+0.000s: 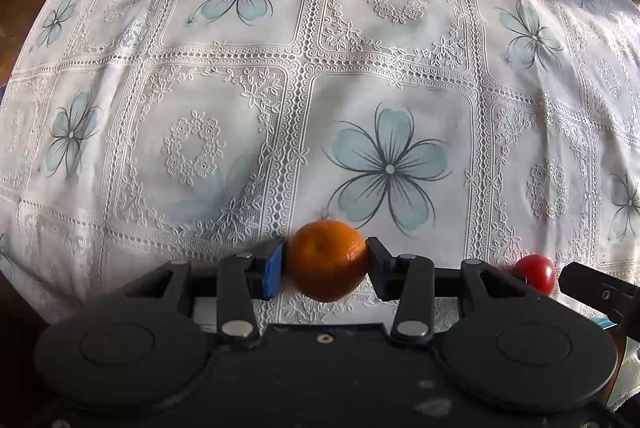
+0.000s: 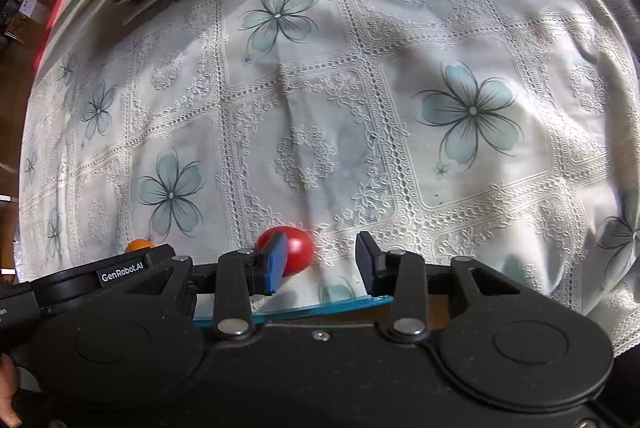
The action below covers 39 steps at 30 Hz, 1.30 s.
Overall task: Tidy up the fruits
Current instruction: 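Position the left tool around the mandarin while the right tool surrounds the red tomato, then close the left tool on the mandarin while the right tool closes on the tomato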
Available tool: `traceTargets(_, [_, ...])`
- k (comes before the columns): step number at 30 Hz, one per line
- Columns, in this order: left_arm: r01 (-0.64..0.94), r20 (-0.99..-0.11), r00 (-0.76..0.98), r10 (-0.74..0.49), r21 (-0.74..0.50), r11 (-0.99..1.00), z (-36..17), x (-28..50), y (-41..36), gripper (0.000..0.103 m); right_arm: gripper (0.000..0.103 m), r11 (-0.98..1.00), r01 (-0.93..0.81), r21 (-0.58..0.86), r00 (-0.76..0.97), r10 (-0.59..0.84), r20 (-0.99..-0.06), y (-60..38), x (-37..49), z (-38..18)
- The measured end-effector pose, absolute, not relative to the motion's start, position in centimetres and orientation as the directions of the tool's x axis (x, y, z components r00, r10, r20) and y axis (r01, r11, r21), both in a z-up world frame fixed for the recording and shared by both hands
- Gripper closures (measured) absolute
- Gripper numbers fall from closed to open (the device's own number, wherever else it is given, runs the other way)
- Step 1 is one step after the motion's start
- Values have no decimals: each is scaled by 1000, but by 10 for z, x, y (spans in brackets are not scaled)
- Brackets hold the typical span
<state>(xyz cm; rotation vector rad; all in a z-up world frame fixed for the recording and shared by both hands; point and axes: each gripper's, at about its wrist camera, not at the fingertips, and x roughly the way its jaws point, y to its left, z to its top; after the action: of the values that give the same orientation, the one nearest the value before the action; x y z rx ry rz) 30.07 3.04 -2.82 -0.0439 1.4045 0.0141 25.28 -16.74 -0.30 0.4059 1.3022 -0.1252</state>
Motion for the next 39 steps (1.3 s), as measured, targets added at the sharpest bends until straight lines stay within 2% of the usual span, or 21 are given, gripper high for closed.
traceTargets(2, [-35, -986, 164, -19, -25, 999, -28, 301, 30, 58, 56, 925, 301, 229, 278, 145, -950, -164, 254, -3])
traceTargets(6, [-29, -987, 159, -38, -43, 999, -29, 304, 27, 48, 55, 940, 277, 202, 281, 122, -952, -153, 260, -5])
traceTargets(17, [-10, -985, 168, -29, -31, 999, -29, 300, 19, 40, 54, 937, 269, 222, 233, 161, -959, -145, 265, -20])
traceTargets(20, [0, -984, 175, -22, -22, 1000, -30, 299, 15, 35, 54, 941, 261, 216, 229, 157, -961, -141, 266, -22])
traceTargets(31, [-15, -983, 183, -27, -30, 999, -29, 299, 16, 35, 53, 921, 300, 249, 236, 182, -955, -144, 267, -28])
traceTargets(33, [-17, -982, 190, -26, -30, 999, -28, 297, 16, 35, 57, 925, 286, 250, 236, 184, -954, -143, 266, -27])
traceTargets(39, [-22, -980, 199, -25, -30, 999, -28, 295, 16, 34, 59, 947, 249, 203, 236, 143, -961, -141, 261, -21])
